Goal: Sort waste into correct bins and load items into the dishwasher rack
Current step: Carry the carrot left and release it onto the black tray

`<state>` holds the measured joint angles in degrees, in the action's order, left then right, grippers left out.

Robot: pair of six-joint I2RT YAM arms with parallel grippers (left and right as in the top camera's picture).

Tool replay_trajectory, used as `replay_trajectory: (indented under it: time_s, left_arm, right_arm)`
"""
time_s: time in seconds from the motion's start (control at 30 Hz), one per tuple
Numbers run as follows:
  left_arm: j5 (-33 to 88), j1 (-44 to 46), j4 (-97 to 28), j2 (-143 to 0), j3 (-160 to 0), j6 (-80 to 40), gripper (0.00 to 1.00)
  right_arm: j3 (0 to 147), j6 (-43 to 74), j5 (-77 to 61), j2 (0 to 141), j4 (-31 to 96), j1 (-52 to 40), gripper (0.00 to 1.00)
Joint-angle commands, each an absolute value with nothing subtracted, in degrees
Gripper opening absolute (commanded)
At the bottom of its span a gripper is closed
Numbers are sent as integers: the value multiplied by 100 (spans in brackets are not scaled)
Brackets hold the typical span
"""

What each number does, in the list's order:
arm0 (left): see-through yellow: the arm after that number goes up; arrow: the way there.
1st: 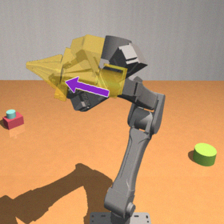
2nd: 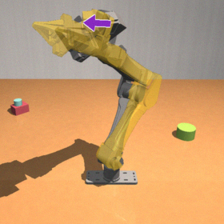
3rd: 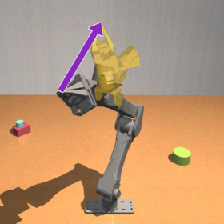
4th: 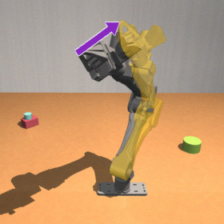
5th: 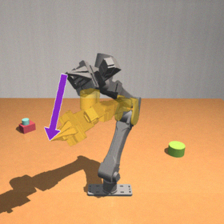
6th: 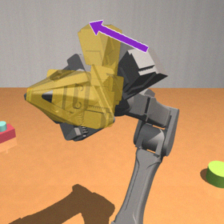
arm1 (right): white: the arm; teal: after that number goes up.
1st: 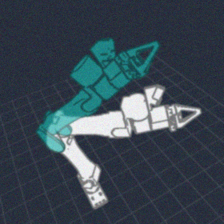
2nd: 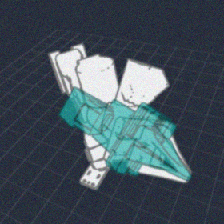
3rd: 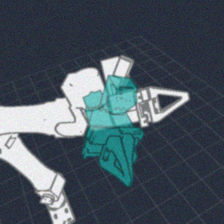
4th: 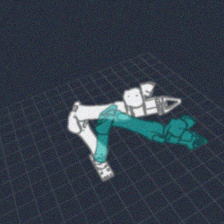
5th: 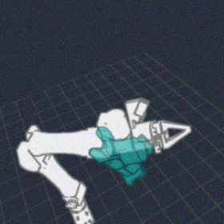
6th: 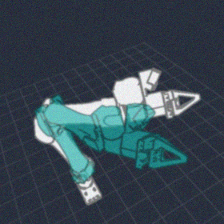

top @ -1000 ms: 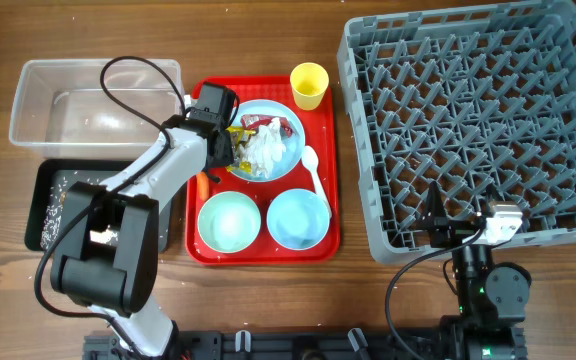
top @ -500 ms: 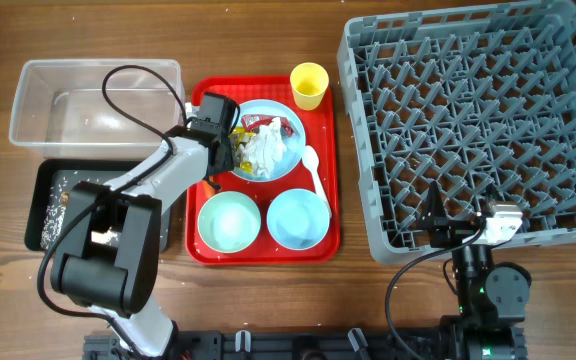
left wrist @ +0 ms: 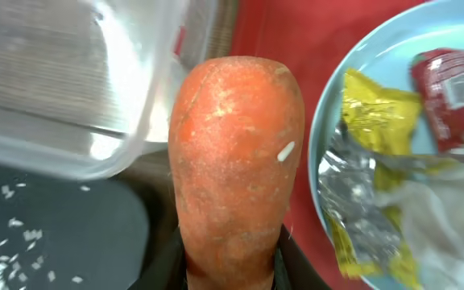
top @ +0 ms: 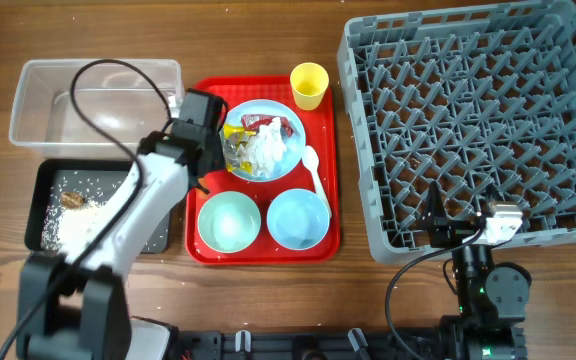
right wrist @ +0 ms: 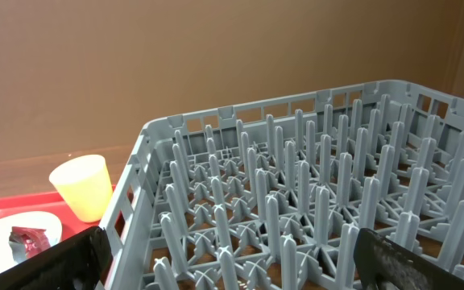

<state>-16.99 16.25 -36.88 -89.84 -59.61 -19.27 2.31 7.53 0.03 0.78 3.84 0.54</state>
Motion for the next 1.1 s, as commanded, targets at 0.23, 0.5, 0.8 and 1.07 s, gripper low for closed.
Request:
replay_trajectory:
  time_s: [0.23, 0.5, 0.8, 1.07]
  left_arm:
    - [-1435, 1623, -5105, -7179, -5964, -2045, 19]
    - [-2261, 943, -6125, -6921, -5964, -3603, 12]
    - [-2018, -1232, -5623, -7000, -5924, -4447, 11]
    - [-1221, -1957, -4416, -7561, -5319, -4866, 12]
  right_arm:
    - [211, 803, -47, 60, 364, 30, 100]
    - [211, 805, -47, 64, 364, 30, 100]
    - [211, 805, -47, 64, 366, 30, 100]
    - [211, 805, -47, 64, 364, 30, 100]
